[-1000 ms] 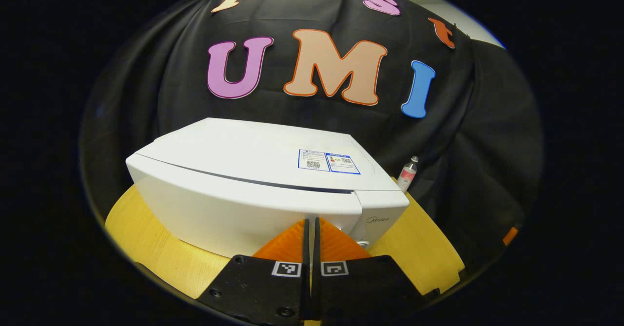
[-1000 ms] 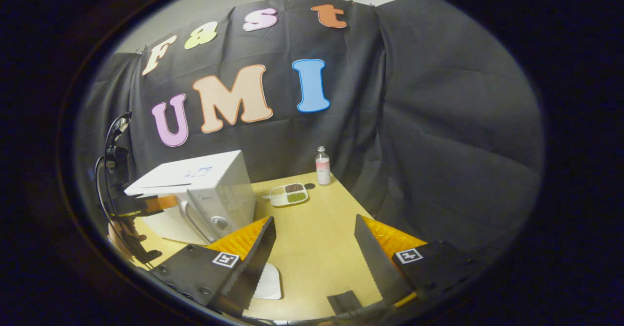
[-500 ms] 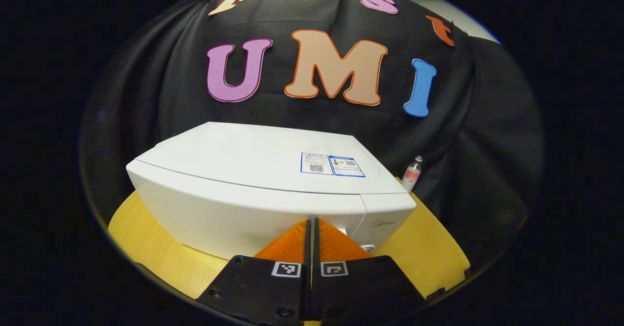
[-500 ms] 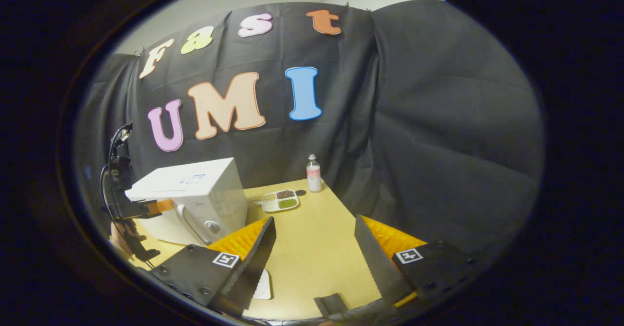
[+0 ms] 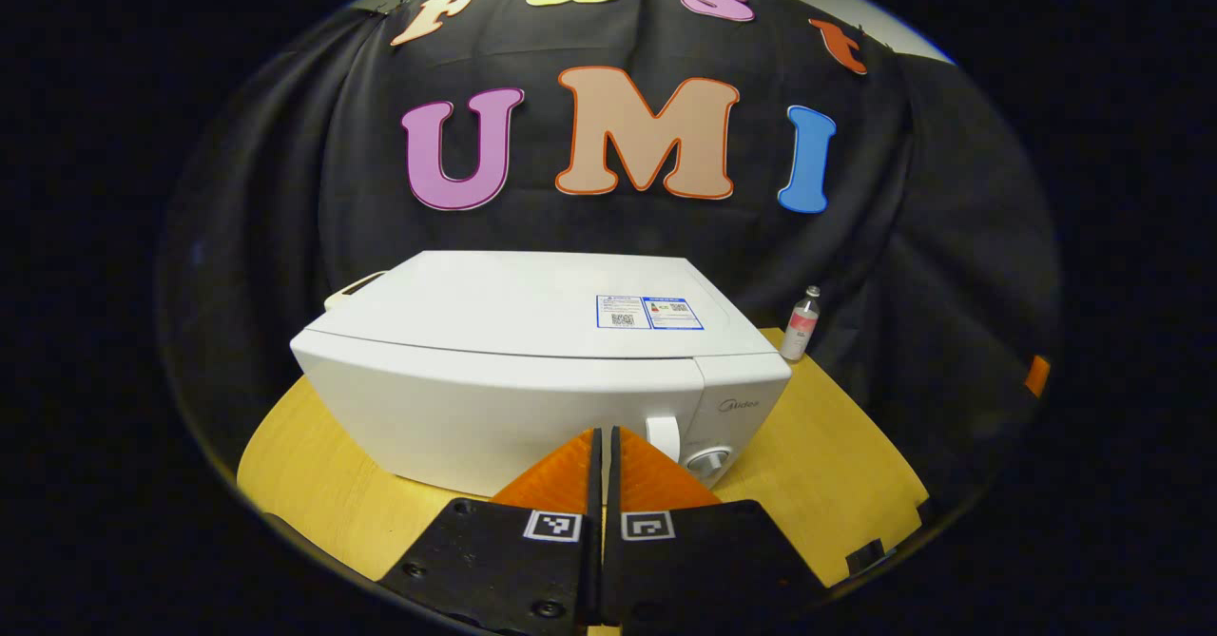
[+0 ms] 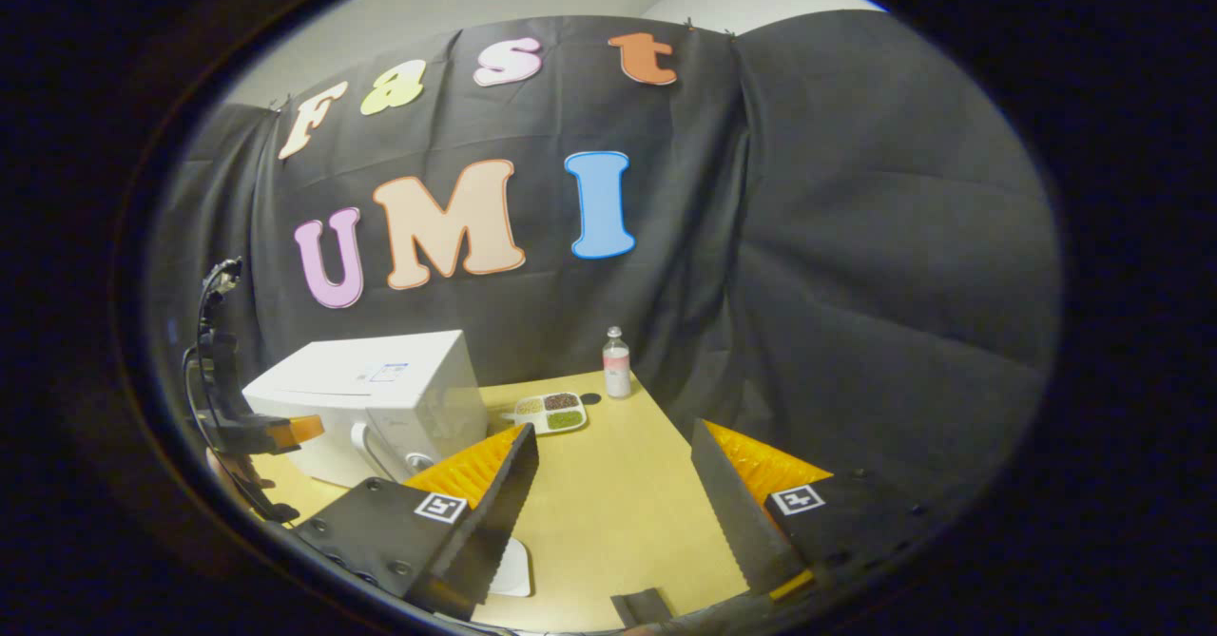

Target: Open the microwave oven with the left hand, put the food in, and close the microwave oven.

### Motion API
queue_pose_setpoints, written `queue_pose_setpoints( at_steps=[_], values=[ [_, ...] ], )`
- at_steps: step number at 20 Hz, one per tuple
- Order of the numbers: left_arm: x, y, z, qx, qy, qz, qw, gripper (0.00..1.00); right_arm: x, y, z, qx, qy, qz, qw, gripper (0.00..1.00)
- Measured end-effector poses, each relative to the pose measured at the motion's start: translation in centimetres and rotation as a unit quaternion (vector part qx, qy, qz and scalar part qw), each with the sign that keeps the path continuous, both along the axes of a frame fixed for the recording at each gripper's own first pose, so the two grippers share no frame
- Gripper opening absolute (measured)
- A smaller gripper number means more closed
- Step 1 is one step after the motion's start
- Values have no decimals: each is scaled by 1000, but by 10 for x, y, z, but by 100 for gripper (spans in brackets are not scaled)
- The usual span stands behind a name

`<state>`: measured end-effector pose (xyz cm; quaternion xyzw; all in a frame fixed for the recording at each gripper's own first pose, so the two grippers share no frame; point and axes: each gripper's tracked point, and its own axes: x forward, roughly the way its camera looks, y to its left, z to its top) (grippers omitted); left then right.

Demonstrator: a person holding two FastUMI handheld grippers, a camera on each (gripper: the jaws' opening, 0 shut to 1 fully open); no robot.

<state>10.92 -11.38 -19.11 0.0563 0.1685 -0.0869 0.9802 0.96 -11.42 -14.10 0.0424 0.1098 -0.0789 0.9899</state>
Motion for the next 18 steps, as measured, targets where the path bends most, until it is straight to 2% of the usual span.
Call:
queue_pose_setpoints(
  at_steps=[1, 2, 3, 5, 7, 11, 12, 15, 16, 18],
  values=[
    [-10, 4, 7, 3, -4, 2, 1000, 1, 3, 5, 2, 0, 0, 9, 1000, 92],
    [-17, 6, 13, 2, -5, 3, 1000, 9, 4, 12, 6, 1, -1, 19, 1000, 92],
    [-25, 7, 19, -1, -6, 7, 1000, 8, 6, 20, 9, 3, -1, 30, 1000, 92],
    [-38, 8, 32, -15, -12, 17, 1000, 22, 10, 31, 14, 3, -3, 49, 999, 92],
    [-49, 7, 45, -21, -18, 18, 999, 42, 14, 43, 22, -1, -8, 68, 998, 92],
    [-63, 11, 70, -33, -40, 35, 998, 89, 21, 58, 44, -23, -29, 95, 995, 92],
    [-67, 15, 77, -34, -46, 44, 997, 99, 22, 61, 49, -24, -34, 99, 994, 99],
    [-68, 15, 97, -34, -62, 55, 996, 97, 23, 65, 61, -26, -45, 111, 993, 100],
    [-69, 14, 103, -35, -67, 54, 996, 97, 23, 65, 62, -28, -47, 112, 992, 92],
    [-70, 13, 111, -32, -78, 54, 995, 96, 22, 62, 64, -33, -48, 114, 992, 92]
  ],
)
